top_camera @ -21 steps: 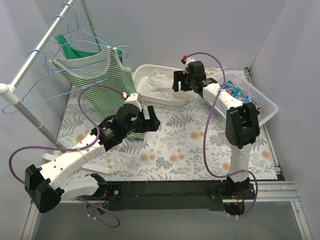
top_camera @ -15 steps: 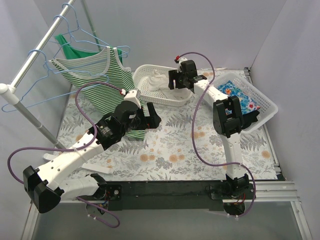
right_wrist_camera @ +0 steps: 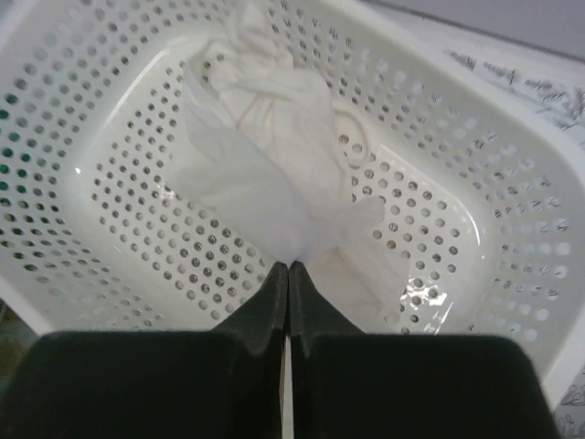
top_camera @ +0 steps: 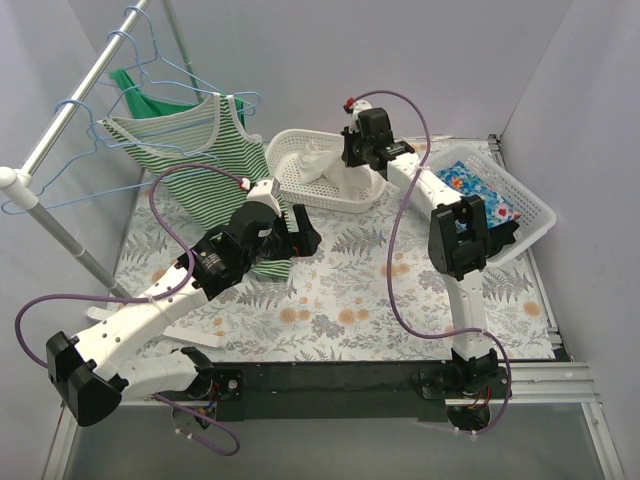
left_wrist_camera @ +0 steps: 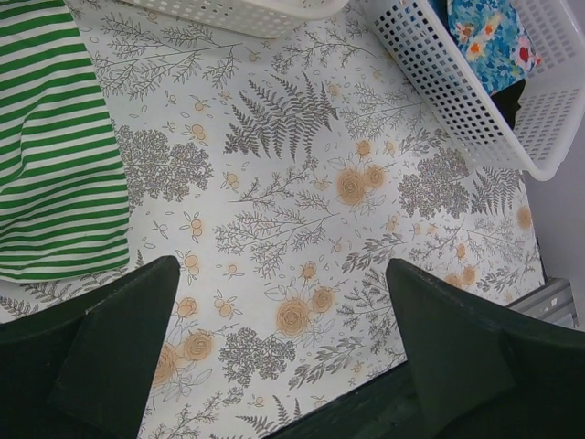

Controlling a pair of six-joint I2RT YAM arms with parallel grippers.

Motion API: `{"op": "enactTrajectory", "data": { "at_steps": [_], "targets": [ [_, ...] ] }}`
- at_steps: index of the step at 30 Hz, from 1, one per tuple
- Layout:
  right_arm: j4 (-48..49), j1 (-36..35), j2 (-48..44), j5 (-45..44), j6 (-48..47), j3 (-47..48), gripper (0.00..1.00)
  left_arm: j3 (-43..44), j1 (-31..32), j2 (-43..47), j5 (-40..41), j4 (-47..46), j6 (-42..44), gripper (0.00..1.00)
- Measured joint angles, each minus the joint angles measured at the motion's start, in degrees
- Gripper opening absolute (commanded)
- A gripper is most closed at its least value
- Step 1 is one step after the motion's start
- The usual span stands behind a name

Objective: Place the tank top on the hanger

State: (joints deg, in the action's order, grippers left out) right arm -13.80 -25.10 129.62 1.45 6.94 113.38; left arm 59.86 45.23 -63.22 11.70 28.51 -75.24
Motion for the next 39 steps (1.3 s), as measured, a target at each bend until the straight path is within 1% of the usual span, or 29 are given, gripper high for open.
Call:
{"op": "enactTrajectory", "data": {
  "at_steps": [6, 11, 16, 18, 20, 21, 22, 23, 24, 25, 26, 27, 28, 30, 31, 32, 34, 36, 39],
  "targets": [
    [0.3, 0.0, -7.3, -0.4, 0.5, 3.2, 0.01, 0.0, 0.0, 0.3, 0.9, 0.0, -0.3, 0.98],
    [0.2, 0.0, -17.6, -0.6, 1.3, 2.9, 0.01, 0.0, 0.0, 2.0, 2.3, 0.0, -0.2, 0.98],
    [-0.6, -0.4, -30.1, -0.4, 3.2, -0.1, 0.01, 0.3, 0.0, 3.7, 3.4, -0.1, -0.1, 0.98],
    [-1.3, -0.9, -35.4, -0.4, 4.0, -2.8, 0.01, 0.7, 0.0, 3.8, 4.0, 0.0, -0.2, 0.98],
    [-2.0, -2.4, -42.1, 0.0, 5.4, -8.1, 0.01, 0.9, 0.0, 3.8, 4.3, 0.0, -0.3, 0.98],
    [-1.9, -3.5, -46.0, 0.6, 6.5, -12.3, 0.01, 0.9, 0.0, 3.8, 4.3, 0.1, -0.4, 0.98],
    [-1.7, -4.8, -50.9, 1.6, 8.0, -18.7, 0.01, 0.9, 0.0, 4.0, 4.4, 0.3, -0.7, 0.98],
    [-2.8, -5.5, -53.5, 2.4, 8.6, -22.1, 0.01, 0.9, 0.0, 4.1, 4.4, 0.5, -0.9, 0.98],
    [-1.3, -6.9, -57.3, 3.3, 10.0, -28.8, 0.01, 0.7, 0.0, 4.5, 4.4, 0.5, -1.1, 0.98],
    [-1.1, -8.0, -61.4, 4.0, 11.3, -35.4, 0.16, 0.4, 0.0, 5.0, 4.3, 0.4, -1.2, 0.98],
    [-2.1, -9.2, -64.7, 5.0, 12.5, -42.1, 0.23, -0.1, 0.0, 5.7, 4.3, 0.3, -1.2, 0.98],
    [-3.1, -10.2, -68.3, 5.9, 13.9, -49.1, 0.28, -0.9, 0.0, 6.5, 4.0, 0.2, -1.2, 0.98],
    [-3.8, -10.9, -70.4, 6.7, 15.1, -54.9, 0.4, -1.7, 0.0, 7.1, 3.7, 0.0, -1.2, 0.98],
    [-6.0, -11.4, -73.9, 7.7, 17.1, -66.5, 0.56, -3.0, 0.0, 7.7, 2.5, -0.3, -1.3, 0.98],
    [-8.2, -11.5, -75.2, 7.7, 17.9, -71.4, 0.67, -3.7, 0.0, 7.5, 1.9, -0.5, -1.3, 0.98],
    [-10.6, -11.5, -76.5, 7.5, 18.6, -75.4, 0.7, -4.4, 0.0, 7.2, 1.2, -0.7, -1.3, 0.98],
    [-14.3, -11.5, -78.2, 6.6, 19.6, -78.2, 0.73, -6.0, 0.0, 6.1, 0.0, -0.8, -1.7, 0.98],
    [-14.6, -11.5, -78.8, 4.6, 19.9, -77.6, 0.73, -7.8, 0.0, 5.2, -1.2, -0.8, -1.9, 0.98],
    [-12.7, -11.5, -76.1, 0.7, 19.8, -74.3, 0.7, -10.1, 0.0, 4.3, -2.8, -0.8, -2.7, 0.98]
  ]
}}
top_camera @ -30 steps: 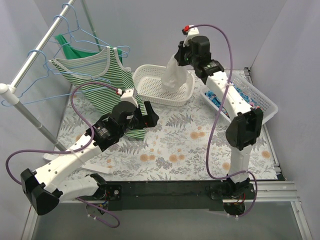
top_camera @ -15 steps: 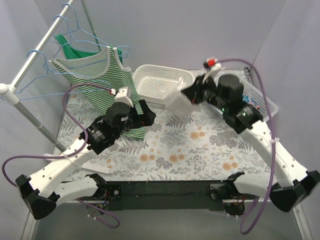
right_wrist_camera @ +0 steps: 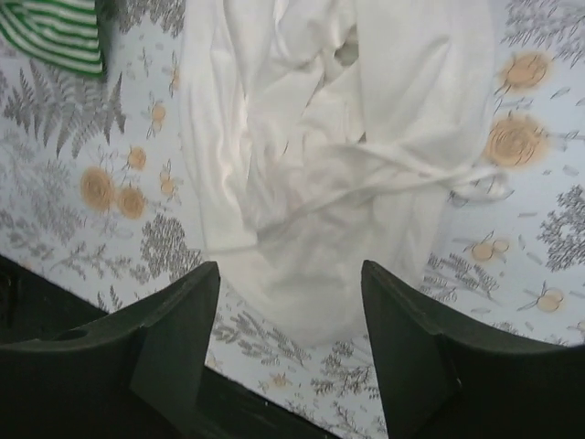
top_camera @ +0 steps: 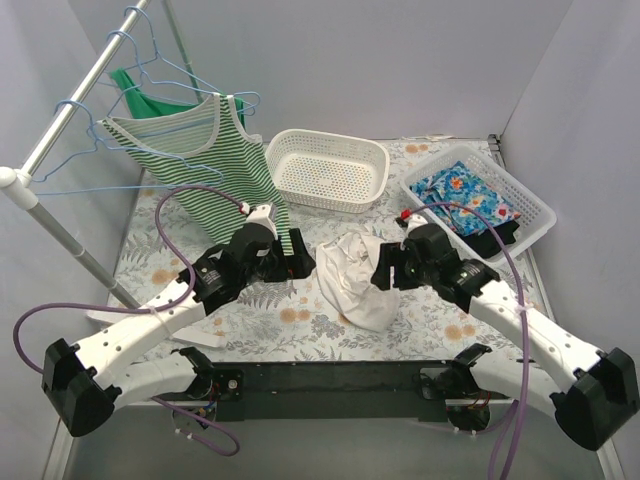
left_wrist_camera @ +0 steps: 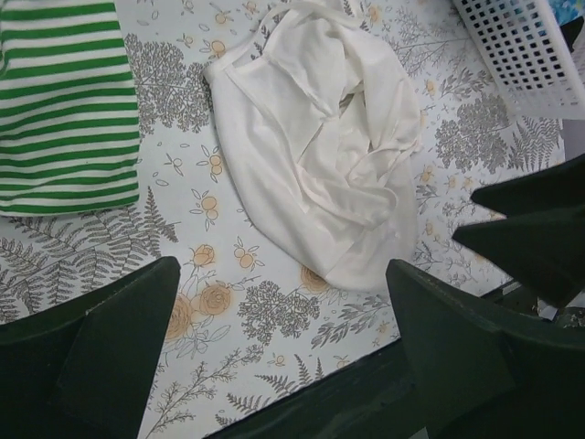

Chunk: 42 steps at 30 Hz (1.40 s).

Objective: Place the tank top on the hanger

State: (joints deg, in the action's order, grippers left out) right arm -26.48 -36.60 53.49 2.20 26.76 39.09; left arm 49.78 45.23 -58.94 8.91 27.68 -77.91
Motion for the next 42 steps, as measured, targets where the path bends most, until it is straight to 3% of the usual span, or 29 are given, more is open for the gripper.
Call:
{"op": "enactTrajectory", "data": {
  "at_steps": [3, 6, 11, 16, 26, 32, 42],
  "targets": [
    [2.6, 1.2, 7.6, -3.6, -0.1, 4.5, 0.65, -1.5, 0.0, -0.3, -1.1, -0.5, -0.5, 0.98],
    [5.8, 4.8, 13.9, -6.4, 0.6, 5.7, 0.52, -1.7, 0.0, -2.3, -1.4, -3.5, 0.0, 0.93],
    [9.5, 6.6, 13.1, -7.0, 4.0, 1.4, 0.38, 0.3, -0.4, -13.9, -1.7, -10.5, 2.4, 0.81],
    [12.2, 6.9, 12.6, -7.2, 7.6, -2.2, 0.37, 6.4, -0.5, -28.2, -1.2, -16.2, 5.7, 0.7],
    [17.5, 10.8, 7.7, -6.3, 14.9, -12.6, 0.38, 21.3, -0.9, -47.2, 2.3, -21.0, 18.1, 0.54],
    [20.5, 11.9, 5.2, -5.9, 16.7, -14.4, 0.38, 26.5, -1.5, -53.1, 4.3, -20.7, 23.5, 0.47],
    [22.5, 12.2, 4.1, -5.8, 17.2, -14.6, 0.39, 26.8, -2.3, -55.7, 4.4, -18.7, 26.8, 0.38]
  ]
}}
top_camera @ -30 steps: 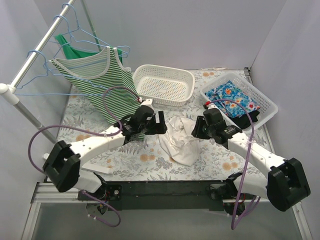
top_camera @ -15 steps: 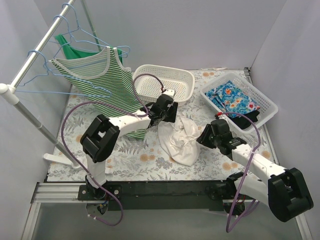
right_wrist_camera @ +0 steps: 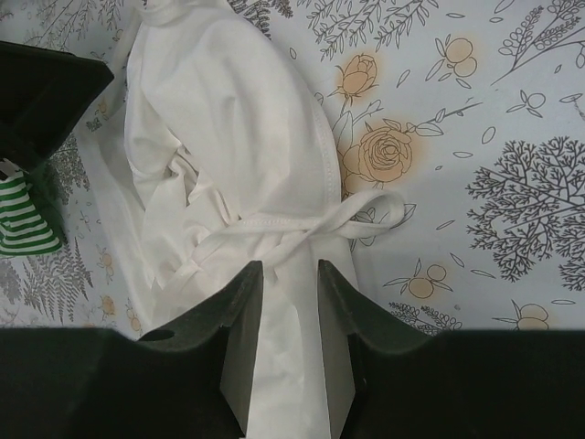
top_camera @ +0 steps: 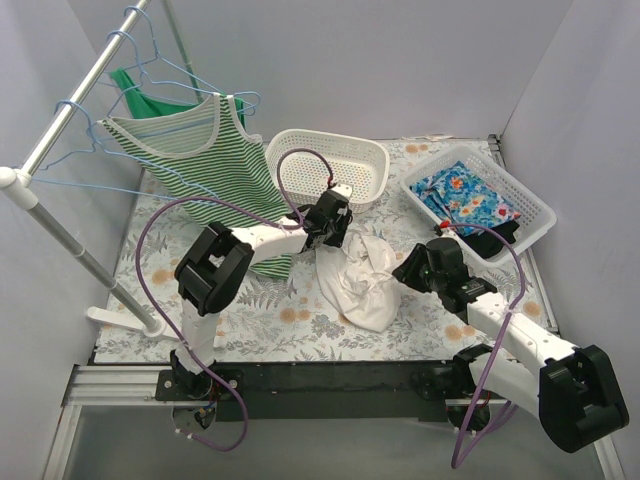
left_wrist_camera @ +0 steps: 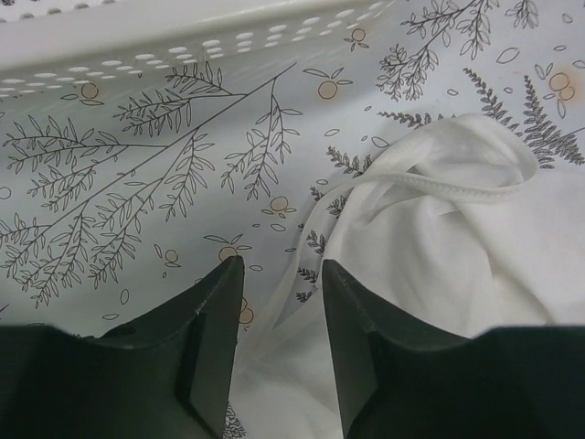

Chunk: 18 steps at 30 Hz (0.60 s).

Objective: Place the tank top on the hanger

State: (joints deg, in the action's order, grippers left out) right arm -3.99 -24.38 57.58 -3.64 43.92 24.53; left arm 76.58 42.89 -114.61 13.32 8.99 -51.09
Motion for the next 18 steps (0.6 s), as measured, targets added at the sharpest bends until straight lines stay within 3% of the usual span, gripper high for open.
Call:
{"op": "enactTrajectory", "data": {
  "at_steps": [7, 13, 18],
  "targets": [
    [1.2, 0.0, 0.2, 0.0, 0.3, -0.1, 0.4, 0.0, -0.1, -1.4, -0.5, 0.5, 0.5, 0.32],
    [2.2, 0.0, 2.4, 0.5, 0.5, -0.1, 0.41, -0.1, -0.7, -1.4, -0.7, 0.4, 0.0, 0.04],
    [3.4, 0.0, 4.5, 0.6, 0.7, -0.1, 0.42, -0.2, -1.2, -1.2, -0.6, 0.5, -0.3, 0.0]
  ]
}}
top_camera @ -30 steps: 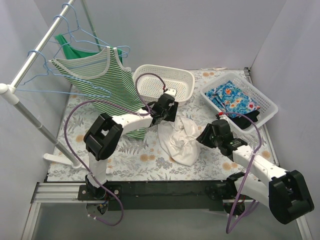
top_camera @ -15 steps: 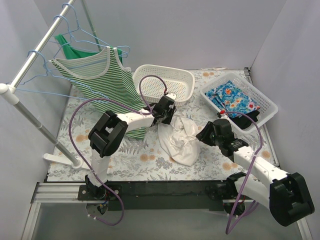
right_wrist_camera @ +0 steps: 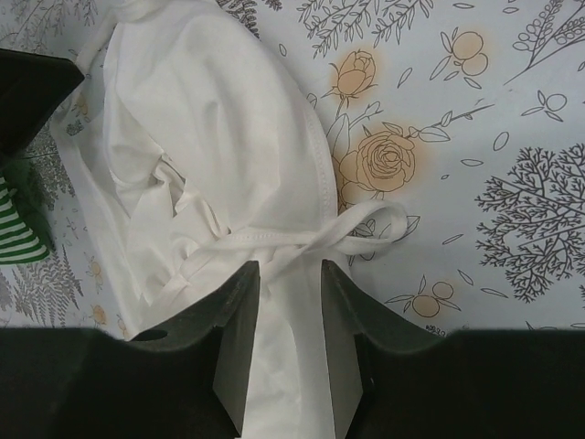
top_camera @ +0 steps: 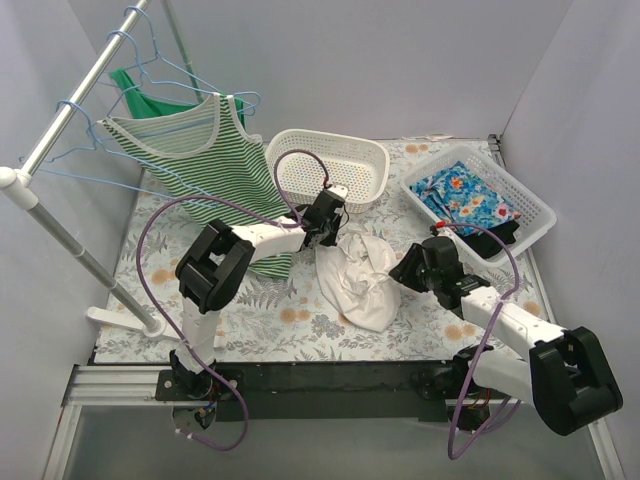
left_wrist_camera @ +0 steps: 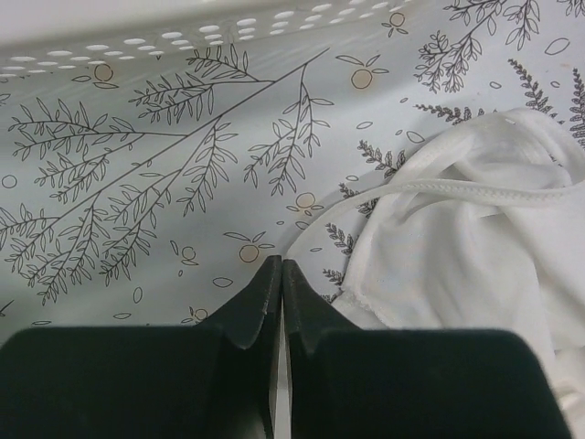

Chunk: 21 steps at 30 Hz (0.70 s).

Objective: Place the tank top on the hanger

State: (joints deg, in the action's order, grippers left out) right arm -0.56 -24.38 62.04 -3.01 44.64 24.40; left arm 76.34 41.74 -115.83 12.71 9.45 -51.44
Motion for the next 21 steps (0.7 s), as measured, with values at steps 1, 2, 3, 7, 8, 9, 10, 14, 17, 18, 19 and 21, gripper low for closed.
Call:
{"op": "enactTrajectory", "data": {
  "at_steps": [1, 2, 3, 7, 8, 9, 10, 14, 17, 18, 19, 21],
  "targets": [
    [0.4, 0.0, 0.7, 0.0, 0.0, 0.0, 0.42, 0.0, 0.0, 0.0, 0.0, 0.0, 0.0, 0.0],
    [0.7, 0.1, 1.5, 0.0, 0.0, 0.0, 0.42, -0.1, -0.1, 0.2, 0.0, 0.0, 0.0, 0.0],
    [1.0, 0.3, 2.3, 0.2, 0.0, 0.0, 0.41, -0.2, -0.1, 0.3, 0.0, 0.0, -0.1, 0.0],
    [2.2, 0.9, 5.0, 0.3, 0.2, 0.0, 0.41, -0.3, -0.2, 1.3, 0.0, 0.0, -0.4, 0.0],
    [2.5, 1.1, 5.7, 0.4, 0.2, 0.0, 0.4, -0.4, -0.2, 1.6, 0.0, 0.0, -0.5, 0.0],
    [2.9, 1.1, 6.3, 0.4, 0.2, 0.0, 0.39, -0.5, -0.2, 2.1, 0.0, 0.1, -0.5, 0.0],
    [3.1, 1.2, 6.8, 0.4, 0.2, 0.0, 0.37, -0.5, -0.2, 2.4, 0.0, 0.3, -0.5, 0.0],
    [3.7, 1.2, 7.9, 1.5, 0.5, 0.2, 0.34, -0.6, -0.2, 4.7, 0.0, 0.9, -1.1, 0.0],
    [3.8, 1.2, 7.9, 3.0, 0.6, 0.3, 0.36, -0.6, -0.2, 6.2, -0.2, 1.0, -1.5, 0.0],
    [3.8, 1.2, 7.8, 3.7, 0.7, 0.2, 0.37, -0.6, -0.2, 6.8, -0.3, 1.2, -1.8, 0.0],
    [3.8, 1.2, 7.8, 4.1, 0.6, 0.2, 0.37, -0.6, -0.2, 7.4, -0.3, 1.5, -2.0, 0.0],
    [3.8, 1.2, 7.8, 5.3, 0.7, 0.2, 0.37, -0.6, -0.2, 8.5, -0.5, 2.0, -2.4, 0.0]
  ]
}}
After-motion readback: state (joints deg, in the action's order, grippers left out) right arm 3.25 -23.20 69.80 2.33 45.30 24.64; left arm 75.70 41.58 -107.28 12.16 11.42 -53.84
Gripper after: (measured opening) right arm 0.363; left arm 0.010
